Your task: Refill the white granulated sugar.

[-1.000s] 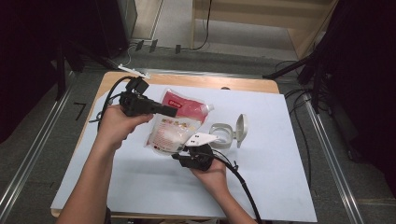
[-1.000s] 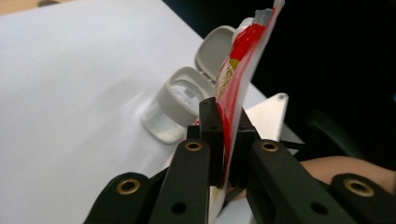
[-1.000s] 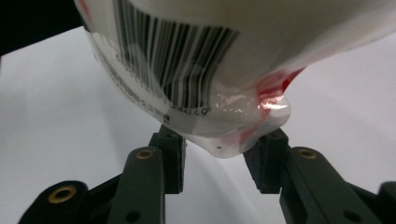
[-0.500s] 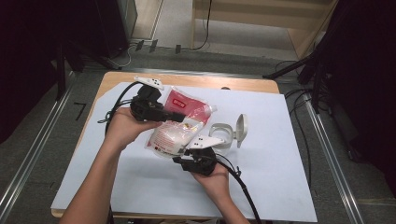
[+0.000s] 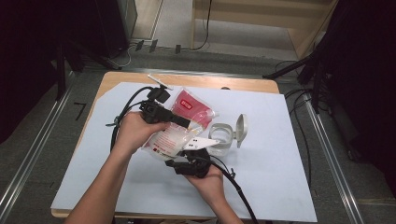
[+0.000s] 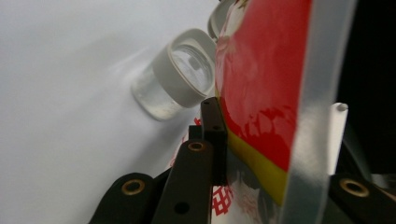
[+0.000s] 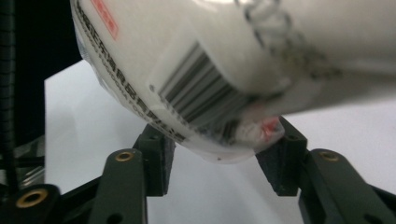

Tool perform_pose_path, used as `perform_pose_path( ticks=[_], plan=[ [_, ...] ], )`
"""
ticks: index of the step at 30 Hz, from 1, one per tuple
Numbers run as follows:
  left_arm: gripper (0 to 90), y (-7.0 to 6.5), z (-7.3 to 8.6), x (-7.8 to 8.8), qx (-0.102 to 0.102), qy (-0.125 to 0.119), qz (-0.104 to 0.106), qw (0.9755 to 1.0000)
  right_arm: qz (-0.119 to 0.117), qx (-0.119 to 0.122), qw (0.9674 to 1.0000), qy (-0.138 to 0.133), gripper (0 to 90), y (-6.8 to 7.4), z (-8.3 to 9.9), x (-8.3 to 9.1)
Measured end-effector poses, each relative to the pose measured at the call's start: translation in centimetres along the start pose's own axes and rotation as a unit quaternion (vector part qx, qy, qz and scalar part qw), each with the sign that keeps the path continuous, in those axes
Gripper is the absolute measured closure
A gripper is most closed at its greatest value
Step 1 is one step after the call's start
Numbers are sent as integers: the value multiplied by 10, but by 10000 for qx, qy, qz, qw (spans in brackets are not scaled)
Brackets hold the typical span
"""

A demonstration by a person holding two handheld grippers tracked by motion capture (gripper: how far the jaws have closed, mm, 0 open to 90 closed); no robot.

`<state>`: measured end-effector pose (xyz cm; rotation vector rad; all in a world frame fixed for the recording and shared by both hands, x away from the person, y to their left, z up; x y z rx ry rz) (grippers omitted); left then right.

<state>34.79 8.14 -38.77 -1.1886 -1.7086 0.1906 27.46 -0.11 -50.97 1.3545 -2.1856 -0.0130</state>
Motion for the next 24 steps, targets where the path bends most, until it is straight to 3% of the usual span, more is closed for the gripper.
perform_pose_path(
  ticks=[1, 2, 5, 7, 8, 9, 10, 13, 15, 18, 19, 20, 24],
  plan=[
    [900, 0, 0, 0, 0, 0, 0, 10000, 0, 0, 10000, 0, 499, 0, 0, 0],
    [900, 0, 1, -3, 129, 39, 198, 9997, 60, 57, 9999, -56, 466, 1, 0, -2],
    [900, -2, 0, -6, 159, 25, 318, 9994, 281, 150, 9995, -54, 471, 1, 0, -6],
    [900, -2, 0, -7, 157, 22, 294, 9994, 333, 208, 9992, -60, 474, 2, 0, -6],
    [900, -2, -1, -11, 78, 65, 142, 9998, 587, 346, 9977, 33, 484, 6, -1, -7],
    [900, -2, -1, -11, 78, 65, 142, 9998, 587, 346, 9977, 33, 484, 6, -1, -7],
    [900, -2, -1, -12, -31, 74, 54, 10000, 485, 171, 9986, 90, 508, 7, 0, -7],
    [900, -4, -2, -11, -142, 76, -39, 9999, 418, 107, 9990, 74, 524, 9, -1, -6],
    [895, -9, -3, -11, -329, 4, -134, 9994, 232, -106, 9997, 15, 529, 13, -4, -2],
    [880, -11, -4, -10, -402, -90, -204, 9989, 71, -280, 9996, -37, 528, 17, -8, 1],
    [870, -12, -4, -11, -470, -71, -381, 9981, -46, -356, 9993, -52, 528, 18, -10, 2],
    [858, -13, -4, -12, -521, -76, -417, 9977, -138, -456, 9989, -48, 527, 19, -11, 3],
    [828, -12, -4, -12, -555, 3, -432, 9975, -299, -648, 9974, -141, 529, 23, -15, 6]
  ],
)
Point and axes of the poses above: each handheld gripper's, and its own axes: x roughly backward along the jaws, z roughly out of its underside, y roughly to its left, the point moved 5 cm from there along -x, roughly forward along the jaws
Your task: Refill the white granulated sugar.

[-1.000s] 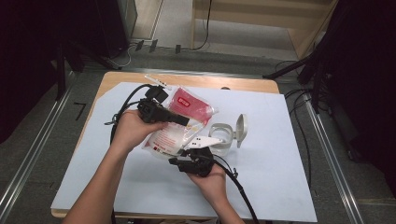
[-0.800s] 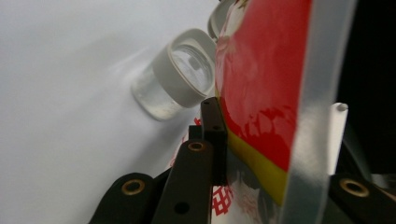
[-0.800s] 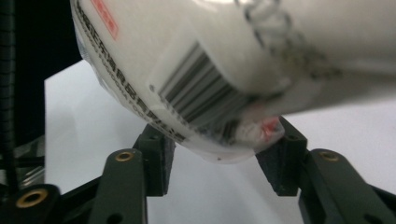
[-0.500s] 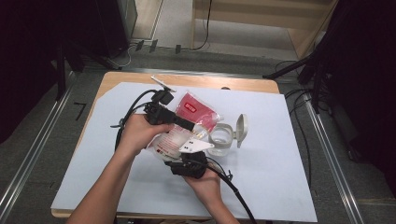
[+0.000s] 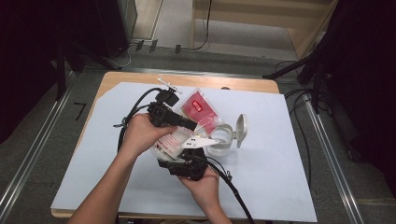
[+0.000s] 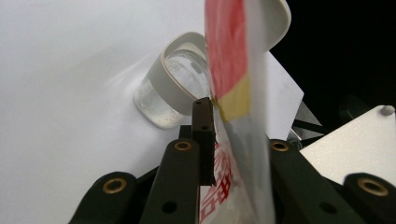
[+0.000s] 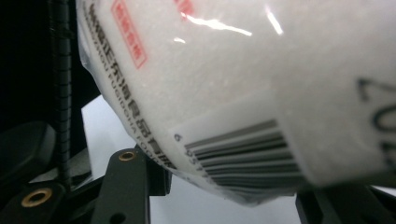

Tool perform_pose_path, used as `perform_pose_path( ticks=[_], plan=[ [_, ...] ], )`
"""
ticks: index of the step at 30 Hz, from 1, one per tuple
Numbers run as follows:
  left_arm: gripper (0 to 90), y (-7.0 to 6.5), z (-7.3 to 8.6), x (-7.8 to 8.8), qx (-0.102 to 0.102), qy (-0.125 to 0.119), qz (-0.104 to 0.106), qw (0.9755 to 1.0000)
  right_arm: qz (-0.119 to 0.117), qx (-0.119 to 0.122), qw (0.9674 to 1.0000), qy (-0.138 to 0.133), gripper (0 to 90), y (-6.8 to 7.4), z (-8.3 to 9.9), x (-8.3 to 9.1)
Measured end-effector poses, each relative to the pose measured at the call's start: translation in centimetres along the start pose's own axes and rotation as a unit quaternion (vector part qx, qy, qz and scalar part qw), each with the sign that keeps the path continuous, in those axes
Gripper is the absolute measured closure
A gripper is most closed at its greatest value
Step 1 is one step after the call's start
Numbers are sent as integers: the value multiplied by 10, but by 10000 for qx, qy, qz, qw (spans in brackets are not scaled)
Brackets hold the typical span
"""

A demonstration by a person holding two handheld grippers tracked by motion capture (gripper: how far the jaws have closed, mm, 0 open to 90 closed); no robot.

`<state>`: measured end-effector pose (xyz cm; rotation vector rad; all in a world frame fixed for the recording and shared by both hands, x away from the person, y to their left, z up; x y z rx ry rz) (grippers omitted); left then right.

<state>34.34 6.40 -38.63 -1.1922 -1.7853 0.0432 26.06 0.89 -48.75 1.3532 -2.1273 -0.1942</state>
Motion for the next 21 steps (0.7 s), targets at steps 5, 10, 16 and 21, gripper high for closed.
perform_pose_path(
  ticks=[5, 10, 16, 21],
  plan=[
    [900, -6, -1, -2, 146, -30, 47, 9999, 209, 136, 9997, 28, 493, 1, -2, 1],
    [898, -8, -2, -4, 261, -30, -25, 9997, 443, 141, 9989, 17, 486, 1, -1, -1],
    [763, -14, -5, -1, 149, -222, 46, 9996, 422, 60, 9990, -145, 561, 0, -1, 3],
    [727, -16, -5, -1, -55, -190, -203, 9996, 229, -168, 9990, -338, 580, -3, 0, 7]
  ],
)
Point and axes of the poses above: each handheld gripper's, and its own axes: x roughly backward along the jaws, z roughly out of its underside, y roughly to its left, the point moved 5 cm from there along -x, roughly forward along the jaws
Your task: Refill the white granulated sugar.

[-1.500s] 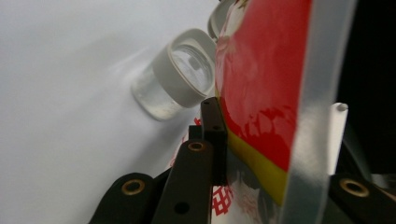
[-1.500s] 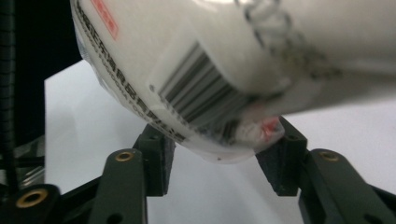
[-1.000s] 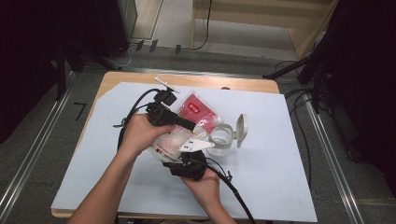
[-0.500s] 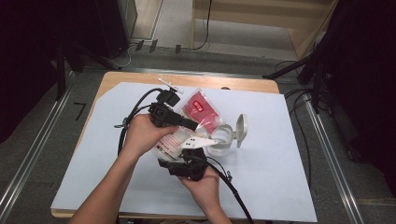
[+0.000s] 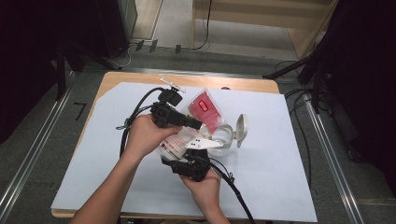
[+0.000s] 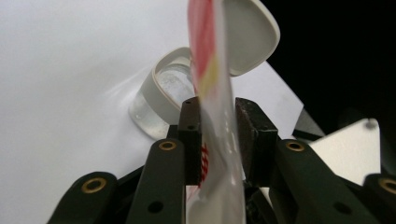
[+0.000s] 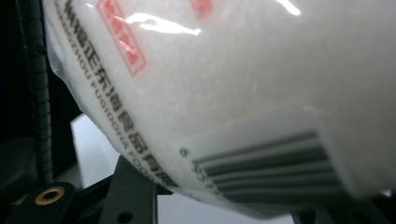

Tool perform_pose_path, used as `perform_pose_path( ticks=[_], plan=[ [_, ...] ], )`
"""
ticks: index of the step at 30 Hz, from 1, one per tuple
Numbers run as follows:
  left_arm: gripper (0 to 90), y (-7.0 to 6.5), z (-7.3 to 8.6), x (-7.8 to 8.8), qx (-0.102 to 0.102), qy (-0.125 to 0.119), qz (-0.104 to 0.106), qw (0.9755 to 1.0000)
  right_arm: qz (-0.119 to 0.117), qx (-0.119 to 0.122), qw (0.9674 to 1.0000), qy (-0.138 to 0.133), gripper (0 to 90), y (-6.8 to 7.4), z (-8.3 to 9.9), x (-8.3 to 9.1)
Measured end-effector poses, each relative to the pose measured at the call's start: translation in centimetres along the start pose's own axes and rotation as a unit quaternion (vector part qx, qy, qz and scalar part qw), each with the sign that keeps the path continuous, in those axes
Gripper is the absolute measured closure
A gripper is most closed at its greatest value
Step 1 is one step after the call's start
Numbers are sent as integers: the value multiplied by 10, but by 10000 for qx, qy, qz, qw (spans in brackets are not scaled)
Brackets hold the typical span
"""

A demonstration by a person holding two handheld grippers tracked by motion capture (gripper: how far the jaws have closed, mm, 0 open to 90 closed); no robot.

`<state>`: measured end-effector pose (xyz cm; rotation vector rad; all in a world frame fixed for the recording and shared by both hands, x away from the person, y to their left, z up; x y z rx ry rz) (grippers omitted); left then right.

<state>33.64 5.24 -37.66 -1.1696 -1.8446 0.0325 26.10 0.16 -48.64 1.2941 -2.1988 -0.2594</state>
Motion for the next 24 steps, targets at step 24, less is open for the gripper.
perform_pose_path(
  ticks=[24],
  plan=[
    [900, -4, 2, 11, 5, 378, -26, 9993, 286, 316, 9991, 86, 505, 9, -2, 3]
  ],
)
Point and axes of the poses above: each handheld gripper's, and its own axes: x roughly backward along the jaws, z roughly out of its underside, y roughly to its left, the point moved 5 cm from there along -x, roughly forward along the jaws
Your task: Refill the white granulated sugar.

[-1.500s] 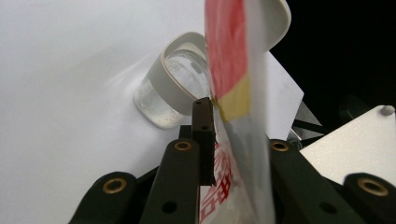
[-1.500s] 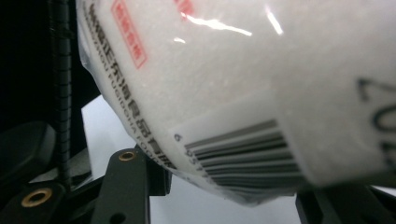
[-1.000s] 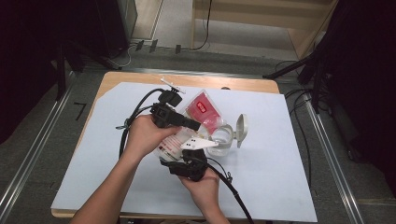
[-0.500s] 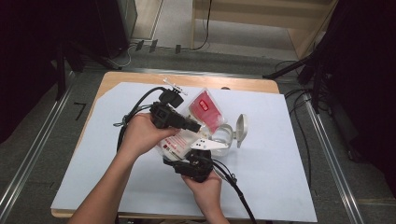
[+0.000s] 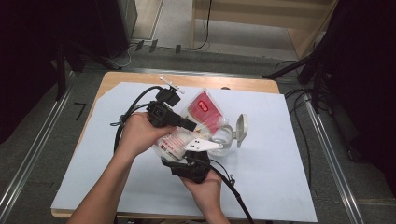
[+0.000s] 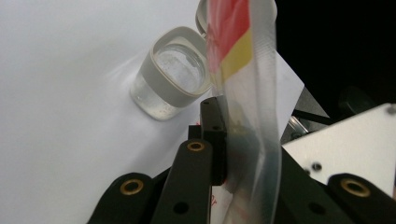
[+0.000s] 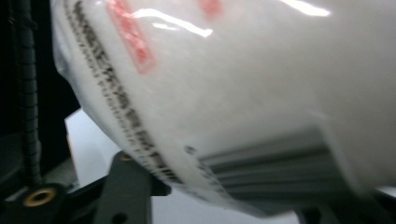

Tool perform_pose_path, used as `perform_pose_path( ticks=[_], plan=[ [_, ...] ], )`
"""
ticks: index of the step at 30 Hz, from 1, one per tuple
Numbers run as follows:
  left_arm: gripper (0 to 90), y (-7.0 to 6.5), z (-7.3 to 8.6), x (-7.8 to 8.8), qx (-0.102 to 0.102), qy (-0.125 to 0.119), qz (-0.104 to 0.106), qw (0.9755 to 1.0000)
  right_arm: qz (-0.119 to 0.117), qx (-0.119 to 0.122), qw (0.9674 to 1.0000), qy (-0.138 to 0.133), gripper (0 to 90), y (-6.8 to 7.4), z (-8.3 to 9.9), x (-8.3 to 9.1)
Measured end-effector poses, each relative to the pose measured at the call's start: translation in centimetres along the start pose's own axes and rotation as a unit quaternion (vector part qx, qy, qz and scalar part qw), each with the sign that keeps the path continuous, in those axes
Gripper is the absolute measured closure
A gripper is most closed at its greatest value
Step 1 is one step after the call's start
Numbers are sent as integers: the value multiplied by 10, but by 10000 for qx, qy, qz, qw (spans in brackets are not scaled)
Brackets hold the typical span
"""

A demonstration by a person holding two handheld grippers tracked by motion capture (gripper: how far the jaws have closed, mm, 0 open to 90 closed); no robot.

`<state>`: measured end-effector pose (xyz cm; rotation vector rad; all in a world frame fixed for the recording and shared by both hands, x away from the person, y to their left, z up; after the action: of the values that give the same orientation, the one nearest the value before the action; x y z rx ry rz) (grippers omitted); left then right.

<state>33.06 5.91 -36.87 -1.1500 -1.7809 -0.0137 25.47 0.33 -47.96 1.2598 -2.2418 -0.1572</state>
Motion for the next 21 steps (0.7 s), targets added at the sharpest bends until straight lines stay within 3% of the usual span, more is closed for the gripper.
perform_pose_path(
  ticks=[6, 8, 13, 21],
  plan=[
    [900, -3, -2, -3, 31, -46, -79, 10000, 114, -19, 9999, 95, 522, 2, -3, -2],
    [899, -4, -2, -5, 54, -78, -76, 9999, -6, -232, 9997, 68, 546, 1, -4, -3],
    [881, -3, -2, -9, 26, -67, -120, 9999, -36, -281, 9996, 45, 587, -1, -3, -3],
    [741, -6, -3, -8, -138, -67, -128, 9998, -388, -567, 9975, -150, 634, -2, 0, -1]
  ],
)
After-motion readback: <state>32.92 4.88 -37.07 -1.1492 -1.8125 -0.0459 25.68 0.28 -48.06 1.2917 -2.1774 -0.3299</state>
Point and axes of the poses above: each handheld gripper's, and its own axes: x roughly backward along the jaws, z roughly out of its underside, y roughly to its left, the point moved 5 cm from there along -x, roughly forward along the jaws
